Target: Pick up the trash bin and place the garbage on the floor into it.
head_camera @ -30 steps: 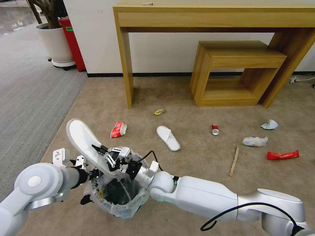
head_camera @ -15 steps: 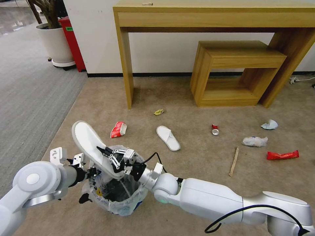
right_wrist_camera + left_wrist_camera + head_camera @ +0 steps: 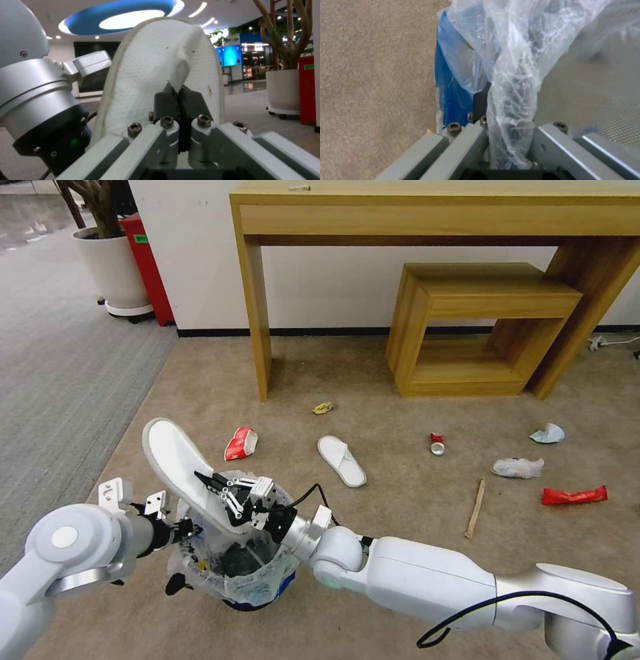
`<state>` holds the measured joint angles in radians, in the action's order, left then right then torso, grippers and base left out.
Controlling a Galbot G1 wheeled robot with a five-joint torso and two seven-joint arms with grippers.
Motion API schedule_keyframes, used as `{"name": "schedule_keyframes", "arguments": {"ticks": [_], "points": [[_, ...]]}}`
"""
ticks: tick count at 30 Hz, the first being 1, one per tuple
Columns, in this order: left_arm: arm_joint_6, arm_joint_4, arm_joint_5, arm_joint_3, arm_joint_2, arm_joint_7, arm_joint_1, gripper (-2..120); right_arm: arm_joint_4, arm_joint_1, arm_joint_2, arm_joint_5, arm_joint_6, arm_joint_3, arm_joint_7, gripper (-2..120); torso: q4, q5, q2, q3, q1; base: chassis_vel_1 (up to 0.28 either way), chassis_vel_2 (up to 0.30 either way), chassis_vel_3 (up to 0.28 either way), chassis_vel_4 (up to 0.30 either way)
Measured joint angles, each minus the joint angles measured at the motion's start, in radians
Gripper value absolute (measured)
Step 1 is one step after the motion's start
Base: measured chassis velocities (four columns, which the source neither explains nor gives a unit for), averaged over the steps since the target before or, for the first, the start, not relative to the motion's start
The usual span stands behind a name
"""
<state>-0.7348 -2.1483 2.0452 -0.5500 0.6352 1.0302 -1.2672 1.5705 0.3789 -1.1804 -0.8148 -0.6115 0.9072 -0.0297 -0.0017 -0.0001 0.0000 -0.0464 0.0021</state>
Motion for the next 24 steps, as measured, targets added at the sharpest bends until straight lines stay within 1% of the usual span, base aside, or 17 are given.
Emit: {"name": "schedule_keyframes", "arguments": {"ticks": [7,16,18,19,21,22,23,24], "points": [[0.000,-0.018,0.056,-0.032,-0.008,0.043,-0.005,0,-0.003,-0.004,-0.008,0.003,0.000,0.007,0.000,0,0.0000,0.0000,0.000,0.000,0.000,0.000,0.000,0.000,0.000],[0.000,-0.020,0.070,-0.057,-0.007,0.055,-0.012,0,0.000,-0.010,-0.008,0.005,0.001,0.018,0.001,0,0.0000,0.0000,0.000,0.000,0.000,0.000,0.000,0.000,0.000],[0.000,-0.021,0.070,-0.057,-0.004,0.055,-0.013,0,0.001,-0.010,-0.003,0.007,0.001,0.019,0.001,8,0.0000,0.0000,0.000,0.000,0.000,0.000,0.000,0.000,0.000],[0.000,-0.021,0.070,-0.057,-0.004,0.055,-0.013,0,0.001,-0.010,-0.003,0.007,0.001,0.019,0.001,8,0.0000,0.0000,0.000,0.000,0.000,0.000,0.000,0.000,0.000],[0.000,-0.026,0.070,-0.058,-0.003,0.055,-0.013,0,0.003,-0.008,0.004,0.010,0.002,0.020,0.000,19,0.0000,0.0000,0.000,0.000,0.000,0.000,0.000,0.000,0.000],[0.000,-0.027,0.070,-0.059,-0.003,0.055,-0.013,0,0.004,-0.008,0.006,0.010,0.002,0.020,-0.001,23,0.0000,0.0000,0.000,0.000,0.000,0.000,0.000,0.000,0.000],[0.000,-0.027,0.070,-0.059,-0.003,0.055,-0.013,0,0.004,-0.008,0.006,0.010,0.002,0.020,-0.001,23,0.0000,0.0000,0.000,0.000,0.000,0.000,0.000,0.000,0.000],[0.000,-0.029,0.070,-0.060,-0.003,0.055,-0.013,0,0.004,-0.007,0.008,0.012,0.003,0.020,-0.001,28,-0.0001,0.0000,0.000,0.000,0.000,0.000,0.000,0.000,0.000]]}}
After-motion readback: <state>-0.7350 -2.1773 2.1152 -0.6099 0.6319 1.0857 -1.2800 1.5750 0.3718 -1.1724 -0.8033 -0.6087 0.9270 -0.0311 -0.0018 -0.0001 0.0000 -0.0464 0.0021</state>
